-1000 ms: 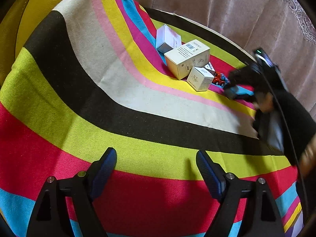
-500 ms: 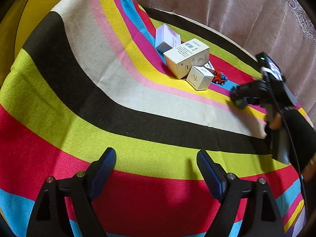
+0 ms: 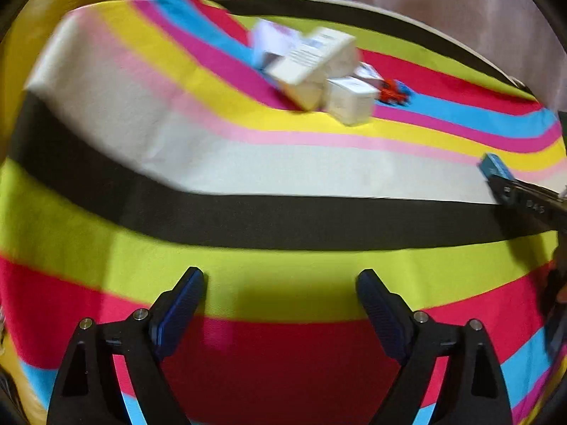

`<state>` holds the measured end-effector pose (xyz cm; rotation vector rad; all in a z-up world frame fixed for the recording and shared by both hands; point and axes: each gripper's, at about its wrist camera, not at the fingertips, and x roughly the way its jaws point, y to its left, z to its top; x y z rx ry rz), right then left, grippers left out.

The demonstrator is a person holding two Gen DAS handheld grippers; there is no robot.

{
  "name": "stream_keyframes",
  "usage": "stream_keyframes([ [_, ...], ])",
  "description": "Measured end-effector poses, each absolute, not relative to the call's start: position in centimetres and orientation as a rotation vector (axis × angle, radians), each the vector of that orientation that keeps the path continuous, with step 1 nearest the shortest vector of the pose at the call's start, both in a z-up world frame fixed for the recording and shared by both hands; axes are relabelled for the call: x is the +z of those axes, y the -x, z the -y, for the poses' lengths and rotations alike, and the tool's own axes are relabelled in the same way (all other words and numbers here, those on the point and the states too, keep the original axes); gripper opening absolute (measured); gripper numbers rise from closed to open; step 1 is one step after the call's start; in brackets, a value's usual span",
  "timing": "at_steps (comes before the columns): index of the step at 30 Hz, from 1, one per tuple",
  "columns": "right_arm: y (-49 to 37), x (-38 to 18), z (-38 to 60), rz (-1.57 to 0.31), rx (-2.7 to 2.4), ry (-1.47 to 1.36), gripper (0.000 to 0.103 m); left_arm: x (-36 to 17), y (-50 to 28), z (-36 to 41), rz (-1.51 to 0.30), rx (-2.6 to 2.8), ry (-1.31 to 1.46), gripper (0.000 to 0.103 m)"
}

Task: Organize rigid objects
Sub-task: 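Grasp the teal box with the right tool while the left tool grasps the small white NIA box, then carry the teal box and white NIA box to the storage box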

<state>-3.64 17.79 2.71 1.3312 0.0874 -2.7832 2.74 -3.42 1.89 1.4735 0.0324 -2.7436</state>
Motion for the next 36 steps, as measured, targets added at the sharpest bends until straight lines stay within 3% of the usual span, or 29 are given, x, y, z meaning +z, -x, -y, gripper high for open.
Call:
stream_keyframes([
  [5,3.3,2.5,-19.2,-0.062,-2.776,-1.327,0.038,2.4,3.8,-0.8,0.002,-2.740,-1.488,0.089],
  [13,3.2,2.8,-20.0,-0.015,-2.767,-1.321,0.038,1.8,15.5,-3.4,-0.097,-2.552,-1.363,0.089],
  [15,3.0,2.8,-20.1,-0.005,-2.765,-1.319,0.038,1.6,16.4,-3.2,-0.111,-2.535,-1.361,0.085],
  [17,3.0,2.8,-20.2,0.015,-2.760,-1.316,0.038,1.8,15.7,-2.8,-0.162,-2.582,-1.351,0.053],
  [18,3.0,2.8,-20.2,0.022,-2.758,-1.315,0.038,2.1,14.9,-2.7,-0.172,-2.607,-1.353,0.049],
  [21,2.9,2.8,-20.2,0.027,-2.757,-1.313,0.038,2.9,10.1,-2.8,-0.128,-2.737,-1.358,0.049],
  [27,2.9,2.7,-20.1,0.012,-2.761,-1.314,0.038,3.6,-1.8,-2.0,0.210,-2.851,-1.435,0.049],
  [31,2.9,2.8,-20.1,-0.001,-2.764,-1.316,0.038,3.5,-5.0,-1.3,0.365,-2.861,-1.400,0.049],
  [36,2.9,2.8,-20.1,-0.002,-2.764,-1.316,0.038,2.3,-3.4,-0.3,0.171,-2.849,-1.462,0.050],
])
